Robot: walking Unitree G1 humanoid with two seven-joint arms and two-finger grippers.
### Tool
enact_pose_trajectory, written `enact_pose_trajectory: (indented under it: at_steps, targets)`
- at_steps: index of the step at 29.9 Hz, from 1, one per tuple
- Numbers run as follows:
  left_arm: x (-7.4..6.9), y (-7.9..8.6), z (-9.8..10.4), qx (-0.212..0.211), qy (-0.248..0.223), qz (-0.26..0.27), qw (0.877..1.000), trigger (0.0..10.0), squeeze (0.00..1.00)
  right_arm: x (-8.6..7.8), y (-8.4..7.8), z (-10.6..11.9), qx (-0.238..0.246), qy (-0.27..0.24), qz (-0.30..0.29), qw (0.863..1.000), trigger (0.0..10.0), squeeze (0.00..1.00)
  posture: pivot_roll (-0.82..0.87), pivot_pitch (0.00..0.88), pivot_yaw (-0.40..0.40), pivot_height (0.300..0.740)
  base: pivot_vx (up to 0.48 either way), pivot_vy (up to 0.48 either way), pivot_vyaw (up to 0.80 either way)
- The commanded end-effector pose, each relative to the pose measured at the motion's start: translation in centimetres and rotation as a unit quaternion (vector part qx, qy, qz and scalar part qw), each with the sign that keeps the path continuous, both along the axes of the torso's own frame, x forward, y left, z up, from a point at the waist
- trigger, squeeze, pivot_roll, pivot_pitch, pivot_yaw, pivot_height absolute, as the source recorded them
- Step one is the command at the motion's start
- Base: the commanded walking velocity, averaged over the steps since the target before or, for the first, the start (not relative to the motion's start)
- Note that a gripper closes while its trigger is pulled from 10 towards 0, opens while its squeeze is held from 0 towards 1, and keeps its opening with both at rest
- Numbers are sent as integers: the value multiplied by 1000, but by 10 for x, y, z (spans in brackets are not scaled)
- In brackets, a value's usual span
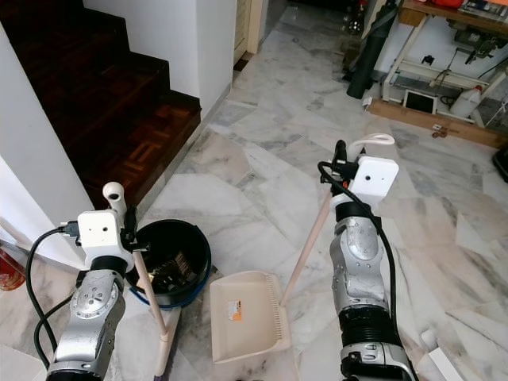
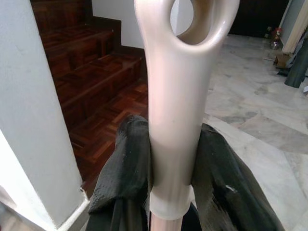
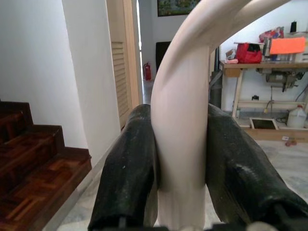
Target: Sweep floor
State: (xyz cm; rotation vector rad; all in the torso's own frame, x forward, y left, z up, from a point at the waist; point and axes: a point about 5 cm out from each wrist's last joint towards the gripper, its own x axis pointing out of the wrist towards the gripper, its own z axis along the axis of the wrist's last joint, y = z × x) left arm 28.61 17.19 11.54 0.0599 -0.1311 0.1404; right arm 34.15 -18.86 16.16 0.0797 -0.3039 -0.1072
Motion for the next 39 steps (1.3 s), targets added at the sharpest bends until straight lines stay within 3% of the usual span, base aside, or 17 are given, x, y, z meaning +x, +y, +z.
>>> enact_pose_trajectory:
  at_steps: [1,18,39]
  targets:
    - [1,-5,12,2,-36,-12,999,10000,0,2,-4,6,5,-11,-5,1000,10000,0,82,92,-138,740,0,-311,0]
    - [3,-8,13,5,-37,-19,999,10000,0,5,-4,6,13,-8,-6,1000,10000,0,79,90,-135,740,0,-309,0]
    - [4,-3,13,2,-42,-10,999,10000,0,8,1,7,13,-6,4,1000,10000,0,79,76,-137,740,0,-44,-779]
